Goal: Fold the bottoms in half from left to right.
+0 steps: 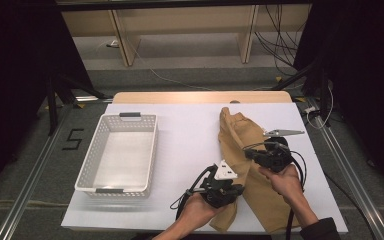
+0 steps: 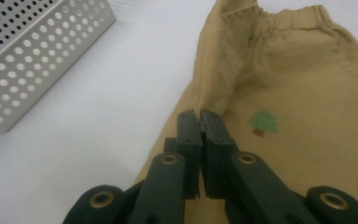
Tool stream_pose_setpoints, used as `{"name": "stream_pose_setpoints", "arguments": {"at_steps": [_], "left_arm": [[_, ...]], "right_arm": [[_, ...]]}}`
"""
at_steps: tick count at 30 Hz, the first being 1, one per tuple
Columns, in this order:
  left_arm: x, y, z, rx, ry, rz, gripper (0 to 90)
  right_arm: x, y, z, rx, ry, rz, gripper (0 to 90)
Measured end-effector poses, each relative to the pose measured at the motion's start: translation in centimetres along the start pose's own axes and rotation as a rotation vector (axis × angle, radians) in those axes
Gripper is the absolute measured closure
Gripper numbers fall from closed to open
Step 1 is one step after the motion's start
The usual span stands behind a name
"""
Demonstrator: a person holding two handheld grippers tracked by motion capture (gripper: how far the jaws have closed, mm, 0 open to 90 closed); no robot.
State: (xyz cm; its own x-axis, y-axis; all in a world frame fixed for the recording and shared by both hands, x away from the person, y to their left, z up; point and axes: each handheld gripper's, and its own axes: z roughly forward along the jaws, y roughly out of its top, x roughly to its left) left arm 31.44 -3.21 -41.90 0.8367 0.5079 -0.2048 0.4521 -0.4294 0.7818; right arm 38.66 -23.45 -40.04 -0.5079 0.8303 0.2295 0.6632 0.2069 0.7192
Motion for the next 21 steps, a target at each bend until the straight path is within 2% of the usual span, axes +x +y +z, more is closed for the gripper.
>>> {"name": "stream_pose_setpoints", "arguments": {"at_steps": [1,3,7,11,16,19,21], "left_arm": [[0.0,0.0,0.0,-0.006,-0.003,-0.007,86.5],[-0.1,0.0,0.0,-0.015,-0.016,-0.012,86.6],[-0.3,-0.2,0.3,-0.001,-0.026,0.0,87.1],[-0.4,-0.3,0.3,-0.006,-0.03,0.002,86.9],[-0.3,-0.2,0.2,-0.013,-0.057,0.007,83.6],[-0.3,-0.2,0.0,-0.024,-0.07,0.001,76.4],[-0.2,0.0,-0.2,-0.018,-0.062,0.002,66.1]], "right_arm": [[-0.1,0.0,-0.1,-0.004,-0.01,-0.011,87.6],[-0.3,-0.1,-0.2,-0.003,-0.014,0.001,87.7],[-0.7,-0.3,-0.4,0.0,-0.018,0.006,87.6],[-0.9,-0.4,-0.3,0.003,-0.023,0.003,87.5],[-1.2,-0.5,-0.4,0.002,-0.029,0.01,87.5],[-1.4,-0.5,-0.6,0.002,-0.033,0.017,87.5],[-1.7,-0.5,-0.7,-0.003,-0.035,0.017,87.5]]}}
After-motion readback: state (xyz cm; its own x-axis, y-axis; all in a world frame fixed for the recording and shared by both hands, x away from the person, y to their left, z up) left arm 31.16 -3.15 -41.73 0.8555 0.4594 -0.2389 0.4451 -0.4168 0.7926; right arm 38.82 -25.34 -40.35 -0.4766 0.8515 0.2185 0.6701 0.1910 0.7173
